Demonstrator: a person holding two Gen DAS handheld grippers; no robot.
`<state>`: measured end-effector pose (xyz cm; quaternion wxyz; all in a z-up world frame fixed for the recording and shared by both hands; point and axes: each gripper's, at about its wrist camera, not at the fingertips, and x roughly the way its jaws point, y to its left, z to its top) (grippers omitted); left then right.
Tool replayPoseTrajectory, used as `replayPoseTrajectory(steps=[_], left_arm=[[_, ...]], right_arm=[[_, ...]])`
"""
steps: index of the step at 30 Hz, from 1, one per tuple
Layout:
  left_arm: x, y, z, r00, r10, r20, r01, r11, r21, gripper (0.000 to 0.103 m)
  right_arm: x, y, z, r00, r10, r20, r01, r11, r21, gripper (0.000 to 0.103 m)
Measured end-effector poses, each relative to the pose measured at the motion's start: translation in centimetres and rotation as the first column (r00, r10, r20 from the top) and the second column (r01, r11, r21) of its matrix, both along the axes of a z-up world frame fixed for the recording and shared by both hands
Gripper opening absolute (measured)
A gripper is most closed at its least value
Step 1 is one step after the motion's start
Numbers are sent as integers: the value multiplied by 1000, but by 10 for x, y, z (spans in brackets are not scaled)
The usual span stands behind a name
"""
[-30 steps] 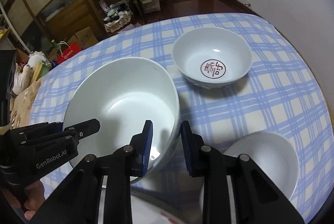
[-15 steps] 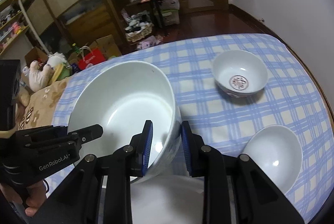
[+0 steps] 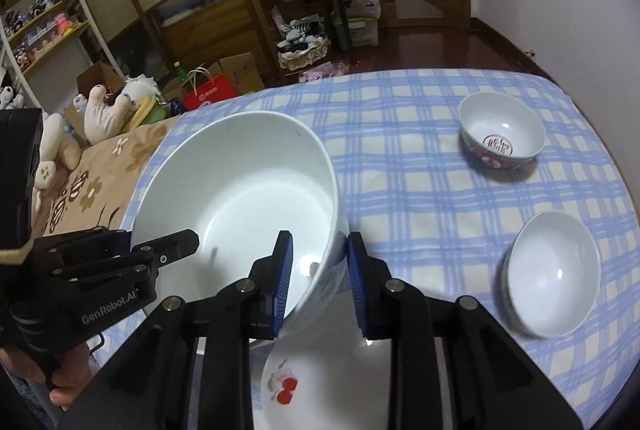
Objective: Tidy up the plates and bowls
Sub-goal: 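Lift the large 'Special' bowl with both tools above the cherry plates, then lower the large white bowl onto the cherry plate with both tools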
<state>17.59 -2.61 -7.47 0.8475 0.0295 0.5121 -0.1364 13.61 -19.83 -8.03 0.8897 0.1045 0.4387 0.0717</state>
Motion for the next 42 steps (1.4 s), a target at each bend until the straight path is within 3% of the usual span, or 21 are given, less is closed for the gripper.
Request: replayPoseTrajectory(steps=[21, 42], left_arm=[[-24, 40, -31, 996, 91, -22, -92, 996, -24, 24], [-7, 62, -67, 989, 121, -89, -126, 991, -46, 18]], right_arm=[[-13, 32, -31, 998, 59, -26, -58, 998, 34, 29], [-1, 59, -68, 990, 89, -107, -94, 995, -44, 25]])
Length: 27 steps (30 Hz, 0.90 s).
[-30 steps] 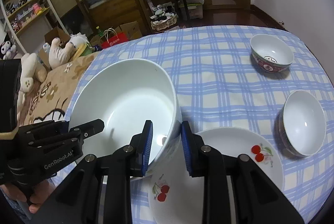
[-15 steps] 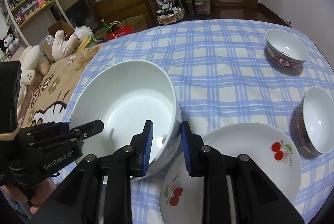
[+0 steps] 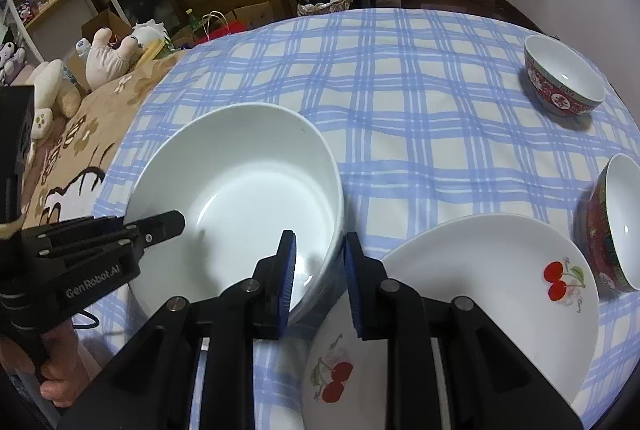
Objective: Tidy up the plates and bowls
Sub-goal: 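Lower the large white bowl onto the cherry plate with both tools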
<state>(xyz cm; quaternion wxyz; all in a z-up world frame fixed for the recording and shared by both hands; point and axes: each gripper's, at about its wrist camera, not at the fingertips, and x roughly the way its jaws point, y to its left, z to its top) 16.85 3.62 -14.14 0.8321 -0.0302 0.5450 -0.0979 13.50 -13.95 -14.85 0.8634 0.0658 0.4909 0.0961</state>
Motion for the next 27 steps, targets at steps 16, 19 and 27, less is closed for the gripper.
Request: replayPoseTrajectory(steps=[16, 19, 27], left_arm=[[3, 2, -1, 1000, 1, 6, -1, 1000, -18, 18], [0, 3, 5, 999, 2, 37, -2, 1000, -13, 17], [-1, 8, 6, 999, 32, 31, -32, 999, -15, 19]], right_arm=[[2, 1, -2, 1000, -6, -15, 6, 1000, -14, 25], [1, 0, -1, 1000, -12, -18, 12, 1000, 0, 25], [-2, -3, 2, 1000, -19, -8, 19, 1000, 13, 25]])
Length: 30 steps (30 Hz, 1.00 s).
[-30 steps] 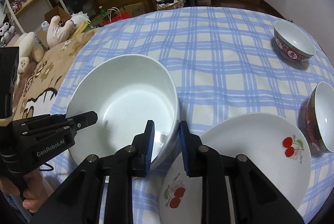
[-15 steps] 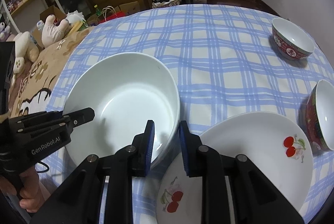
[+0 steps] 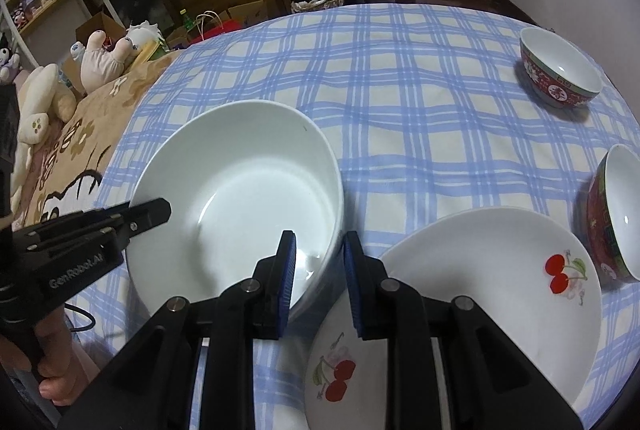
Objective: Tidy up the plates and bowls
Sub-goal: 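Lower the large white bowl onto the cherry plate with both tools, then open both tools releasing the large white bowl and withdraw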
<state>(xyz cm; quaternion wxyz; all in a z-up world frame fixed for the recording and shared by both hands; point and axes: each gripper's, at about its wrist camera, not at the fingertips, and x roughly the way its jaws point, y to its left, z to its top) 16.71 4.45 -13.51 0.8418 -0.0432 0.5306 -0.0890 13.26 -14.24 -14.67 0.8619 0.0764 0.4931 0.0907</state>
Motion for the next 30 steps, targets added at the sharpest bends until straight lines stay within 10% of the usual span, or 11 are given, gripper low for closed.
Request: replayPoseTrajectory(steps=[12, 20, 30], left_arm=[[-12, -2, 21, 997, -13, 77, 13, 1000, 6, 19], [-22, -30, 51, 989, -79, 124, 78, 997, 15, 20], [-10, -105, 69, 968, -213, 134, 210, 977, 32, 22]], right_arm=[[-18, -28, 21, 997, -79, 25, 76, 993, 95, 33], [-25, -61, 45, 990, -136, 40, 131, 985, 112, 62], [-33, -136, 77, 966, -226, 123, 227, 974, 8, 70]])
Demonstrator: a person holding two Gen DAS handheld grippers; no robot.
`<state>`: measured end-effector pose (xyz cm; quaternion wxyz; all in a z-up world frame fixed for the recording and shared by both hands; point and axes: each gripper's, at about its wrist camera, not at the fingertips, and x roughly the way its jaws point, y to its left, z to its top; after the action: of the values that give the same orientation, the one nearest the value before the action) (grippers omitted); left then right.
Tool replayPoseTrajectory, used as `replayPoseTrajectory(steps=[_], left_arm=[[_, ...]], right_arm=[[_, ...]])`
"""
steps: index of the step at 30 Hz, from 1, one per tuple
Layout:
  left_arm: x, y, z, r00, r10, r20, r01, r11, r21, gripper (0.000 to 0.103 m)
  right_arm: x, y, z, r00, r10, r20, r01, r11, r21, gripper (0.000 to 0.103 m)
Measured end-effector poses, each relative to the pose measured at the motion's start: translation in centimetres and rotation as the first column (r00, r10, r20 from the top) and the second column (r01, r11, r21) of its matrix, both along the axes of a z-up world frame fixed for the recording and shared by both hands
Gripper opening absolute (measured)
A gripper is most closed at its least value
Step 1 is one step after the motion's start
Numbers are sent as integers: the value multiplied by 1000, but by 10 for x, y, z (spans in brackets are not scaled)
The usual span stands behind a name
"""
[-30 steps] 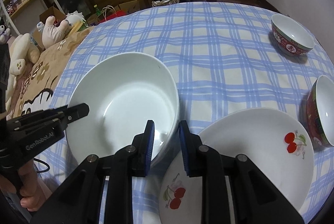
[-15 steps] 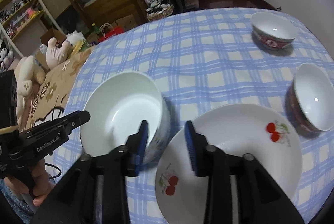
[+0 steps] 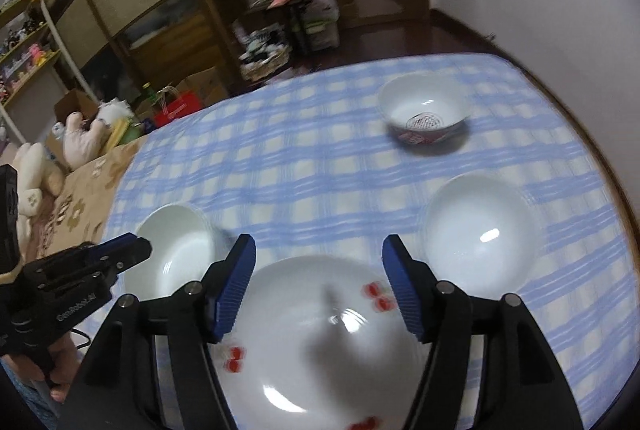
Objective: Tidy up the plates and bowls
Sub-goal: 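Open both tools releasing the large white bowl and withdraw, then close both tools on the rim of the red-patterned white bowl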
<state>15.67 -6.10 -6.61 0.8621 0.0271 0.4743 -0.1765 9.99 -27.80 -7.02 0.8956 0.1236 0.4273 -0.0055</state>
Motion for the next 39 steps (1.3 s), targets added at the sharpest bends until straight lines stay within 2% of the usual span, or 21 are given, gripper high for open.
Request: replayPoseTrajectory(steps=[11, 15, 18, 23, 27, 33, 39], left_arm=[[22, -95, -9, 994, -109, -27, 109, 994, 17, 31], [24, -125, -15, 990, -140, -34, 141, 990, 20, 47], [25, -148, -23, 983, -179, -38, 180, 983, 40, 57], [26, -176, -38, 975, -217, -47, 220, 970, 98, 61], [26, -190, -41, 969, -241, -52, 245, 966, 87, 65], [25, -203, -39, 970, -241, -37, 243, 968, 66, 65], [29, -217, -52, 966, -248, -68, 254, 962, 103, 65]], right_arm=[[-4, -81, -17, 992, -126, -16, 126, 992, -4, 70], [-7, -98, -28, 988, -151, -33, 149, 988, -46, 70], [-9, -111, -39, 982, -182, -43, 181, 983, -30, 70], [-11, -126, -52, 977, -209, -49, 209, 978, 1, 70], [-14, -139, -56, 970, -243, -29, 244, 970, 13, 70], [-19, -155, -59, 958, -285, -22, 285, 957, 49, 70], [-17, -159, -72, 963, -264, -44, 267, 960, 85, 70]])
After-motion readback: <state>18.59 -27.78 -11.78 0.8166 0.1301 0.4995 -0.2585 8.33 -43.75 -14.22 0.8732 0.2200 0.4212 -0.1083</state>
